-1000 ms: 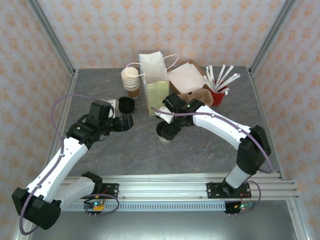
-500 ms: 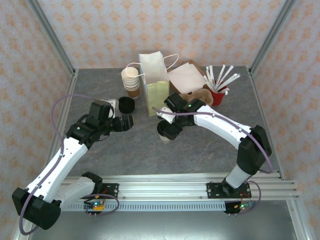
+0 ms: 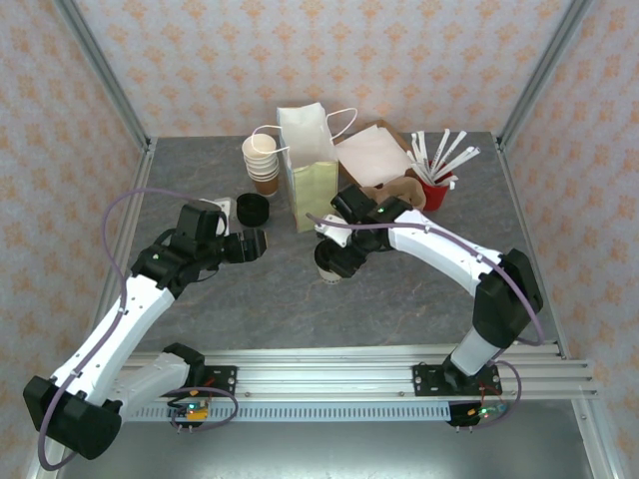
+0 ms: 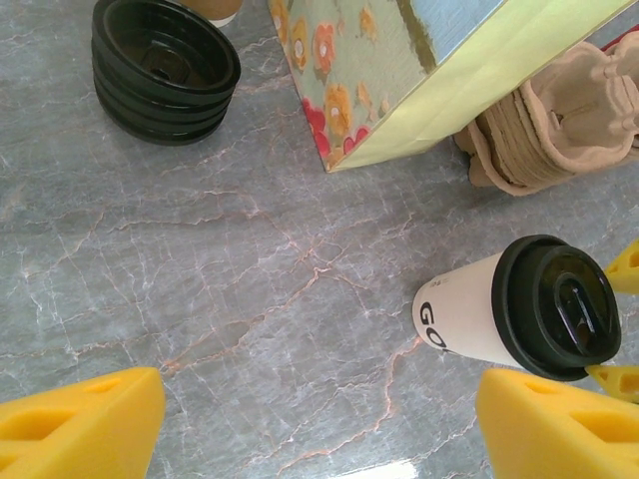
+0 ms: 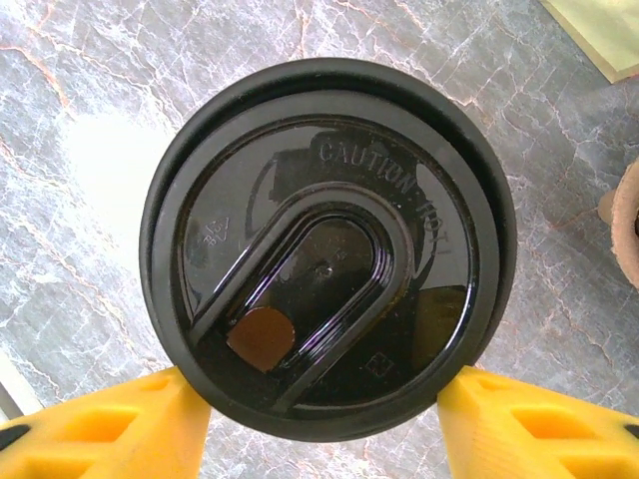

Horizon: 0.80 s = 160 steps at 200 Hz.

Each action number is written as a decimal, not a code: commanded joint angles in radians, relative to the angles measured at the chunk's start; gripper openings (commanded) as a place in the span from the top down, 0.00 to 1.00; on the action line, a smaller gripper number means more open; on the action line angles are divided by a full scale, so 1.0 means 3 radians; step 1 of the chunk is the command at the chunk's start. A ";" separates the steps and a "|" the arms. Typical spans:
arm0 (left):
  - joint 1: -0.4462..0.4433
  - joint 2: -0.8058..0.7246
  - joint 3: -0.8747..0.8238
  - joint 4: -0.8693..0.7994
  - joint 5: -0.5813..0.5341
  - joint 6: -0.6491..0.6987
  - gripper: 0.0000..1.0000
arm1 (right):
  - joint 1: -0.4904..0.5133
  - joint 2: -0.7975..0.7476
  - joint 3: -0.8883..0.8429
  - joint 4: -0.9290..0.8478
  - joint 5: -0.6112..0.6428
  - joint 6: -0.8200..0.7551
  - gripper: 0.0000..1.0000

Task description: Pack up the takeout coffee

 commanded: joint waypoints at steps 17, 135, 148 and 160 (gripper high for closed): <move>-0.0032 -0.0072 0.0008 -0.0090 -0.0072 0.0023 0.17 | -0.0030 0.0193 -0.0131 -0.0095 0.0074 -0.0053 0.41; -0.0032 -0.0036 0.0030 -0.0085 -0.0062 0.0022 0.18 | -0.0030 0.0133 -0.0107 -0.0055 0.0169 -0.0011 0.47; -0.0032 -0.0031 0.0038 -0.0079 -0.0064 0.0018 0.17 | -0.0030 0.0085 -0.0056 -0.0053 0.0155 0.0002 0.43; -0.0032 -0.0031 0.0038 -0.0069 -0.0055 0.0013 0.17 | -0.0030 0.0061 -0.0018 -0.0058 0.0155 0.0016 0.40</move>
